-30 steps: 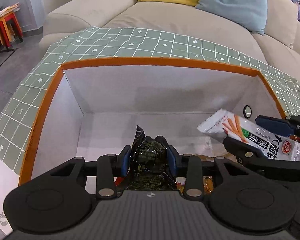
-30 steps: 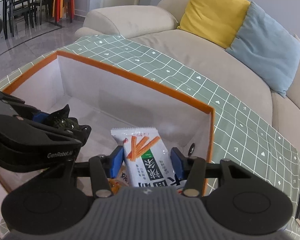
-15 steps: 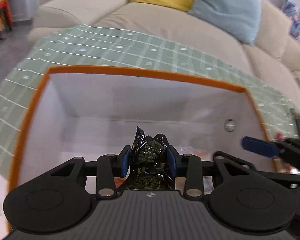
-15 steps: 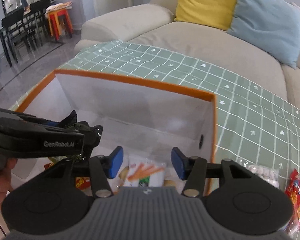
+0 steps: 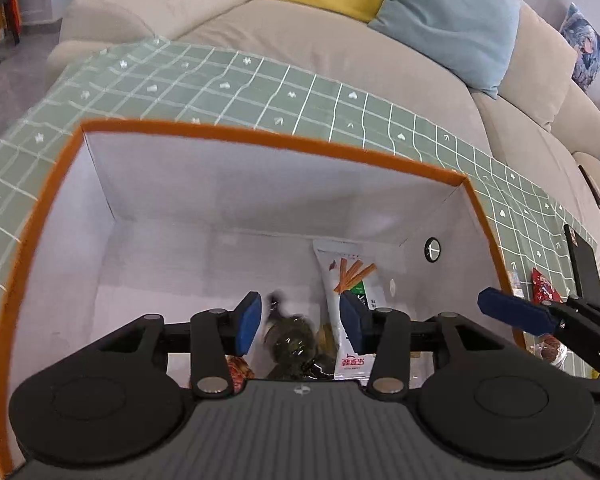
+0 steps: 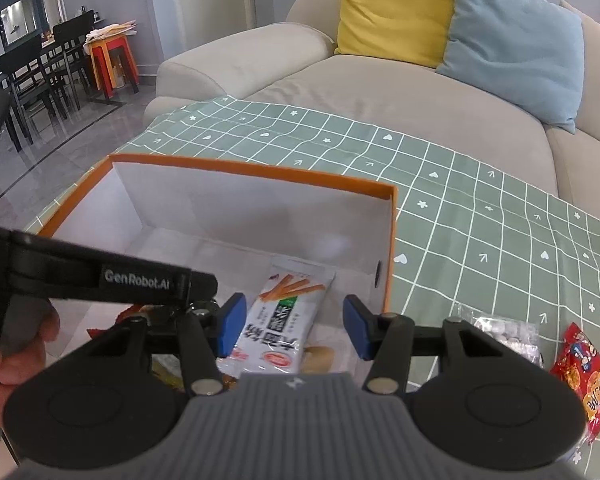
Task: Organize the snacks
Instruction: 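Open the left gripper to drop the dark packet into the box, withdraw both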
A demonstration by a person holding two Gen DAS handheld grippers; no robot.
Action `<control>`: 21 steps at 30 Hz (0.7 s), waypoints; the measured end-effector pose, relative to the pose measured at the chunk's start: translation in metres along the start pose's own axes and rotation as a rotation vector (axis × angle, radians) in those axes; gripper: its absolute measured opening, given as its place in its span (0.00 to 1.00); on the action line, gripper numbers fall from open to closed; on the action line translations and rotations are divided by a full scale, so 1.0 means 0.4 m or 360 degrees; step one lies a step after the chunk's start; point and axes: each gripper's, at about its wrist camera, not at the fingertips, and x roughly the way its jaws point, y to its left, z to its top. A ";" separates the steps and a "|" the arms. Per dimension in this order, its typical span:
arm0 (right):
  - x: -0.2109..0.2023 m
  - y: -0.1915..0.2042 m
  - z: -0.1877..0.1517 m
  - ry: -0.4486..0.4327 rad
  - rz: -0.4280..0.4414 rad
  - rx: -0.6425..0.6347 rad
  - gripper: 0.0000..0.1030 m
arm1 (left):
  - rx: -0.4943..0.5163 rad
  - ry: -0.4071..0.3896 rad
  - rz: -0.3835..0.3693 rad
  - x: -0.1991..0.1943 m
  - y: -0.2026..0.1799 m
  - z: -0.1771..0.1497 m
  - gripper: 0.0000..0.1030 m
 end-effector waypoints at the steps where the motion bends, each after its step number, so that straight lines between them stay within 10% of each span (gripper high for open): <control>1: -0.001 0.001 -0.002 -0.0001 0.0003 -0.0005 0.50 | 0.0014 -0.0007 0.0003 -0.009 -0.003 0.000 0.51; 21: -0.235 -0.025 -0.120 -0.0252 -0.0234 -0.0032 0.67 | 0.0313 -0.0475 0.0079 -0.267 -0.164 -0.119 0.63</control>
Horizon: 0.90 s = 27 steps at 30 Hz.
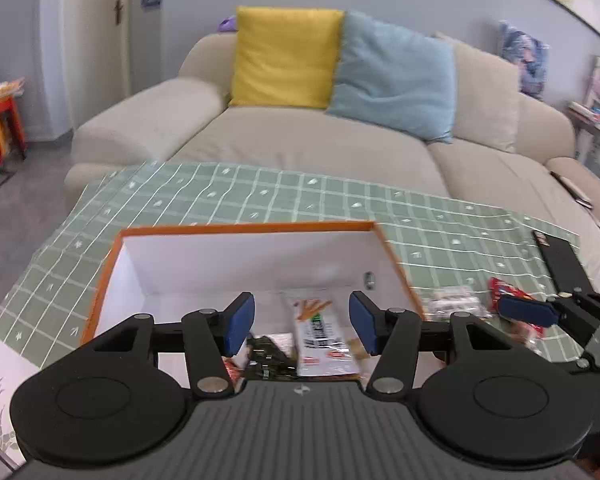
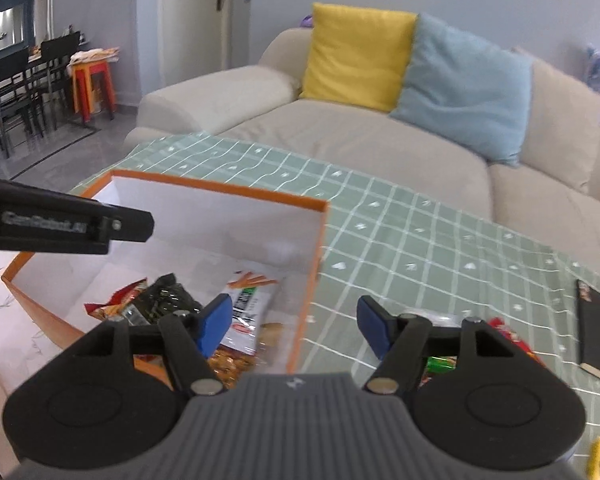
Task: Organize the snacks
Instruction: 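Open the left gripper to drop the dark packet into the box, withdraw both, then grasp the clear nut bag with the left gripper while the right grasps the red-labelled meat packet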
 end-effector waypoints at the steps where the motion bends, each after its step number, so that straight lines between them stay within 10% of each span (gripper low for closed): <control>1: -0.014 -0.007 -0.008 -0.0018 -0.0017 0.0004 0.68 | 0.0015 -0.0018 -0.0012 -0.010 -0.011 -0.005 0.63; 27: -0.149 -0.188 -0.338 0.0096 -0.0427 0.0209 0.76 | 0.0293 0.0180 -0.0392 0.006 -0.286 -0.211 0.66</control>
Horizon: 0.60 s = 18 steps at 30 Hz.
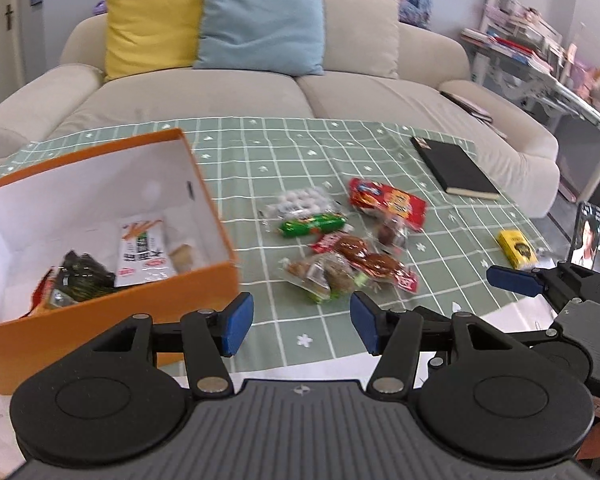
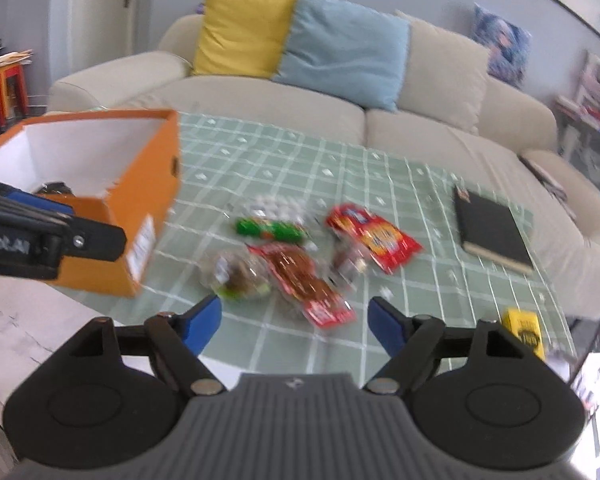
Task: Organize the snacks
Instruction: 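Grasp the clear nut bag with the left gripper while the right grasps the red-labelled meat packet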
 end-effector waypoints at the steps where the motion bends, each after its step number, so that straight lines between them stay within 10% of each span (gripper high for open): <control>1: 0.004 -0.010 -0.010 0.0008 -0.0006 0.0026 0.76 | 0.0012 0.0004 -0.0001 0.005 -0.006 -0.004 0.67; 18: 0.087 -0.058 -0.043 0.0111 -0.0014 0.0099 0.76 | 0.0080 0.0052 -0.0027 0.112 -0.057 -0.008 0.68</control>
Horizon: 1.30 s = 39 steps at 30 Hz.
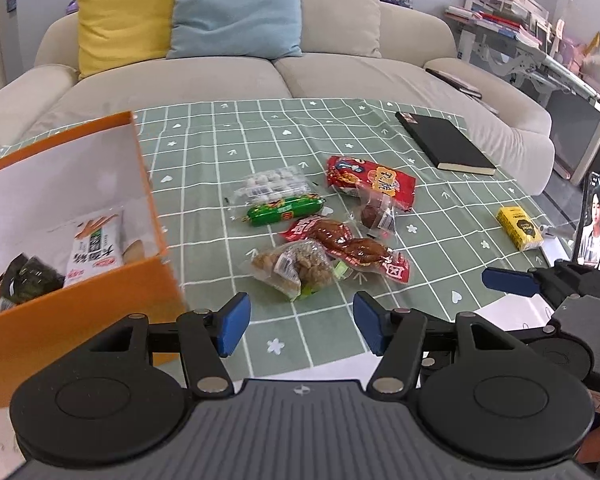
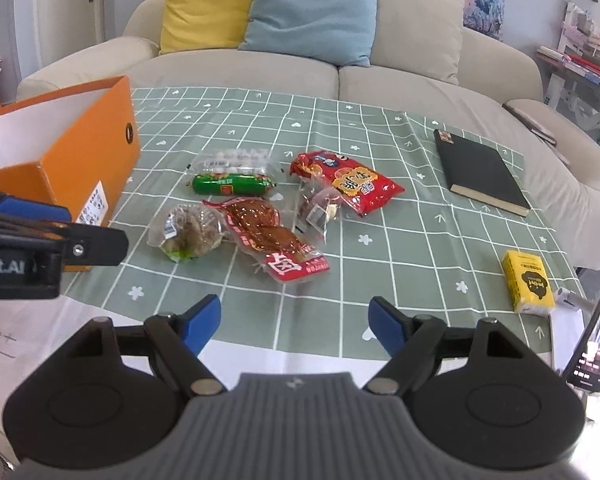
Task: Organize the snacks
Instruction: 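Grasp the clear nut bag with the left gripper while the right grasps the red-labelled meat packet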
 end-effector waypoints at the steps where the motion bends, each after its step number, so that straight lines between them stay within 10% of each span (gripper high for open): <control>1: 0.006 -0.002 0.002 0.0003 -0.0010 -0.0012 0.76 | 0.0008 -0.0001 0.0002 0.008 -0.005 0.006 0.68; 17: 0.145 0.010 0.033 -0.0042 0.0120 -0.0429 0.63 | 0.0601 0.0273 -0.0053 0.160 -0.050 0.088 0.71; 39: 0.195 0.028 0.038 -0.0071 0.0192 -0.0654 0.36 | 0.0976 0.0578 -0.0074 0.301 -0.062 0.097 0.78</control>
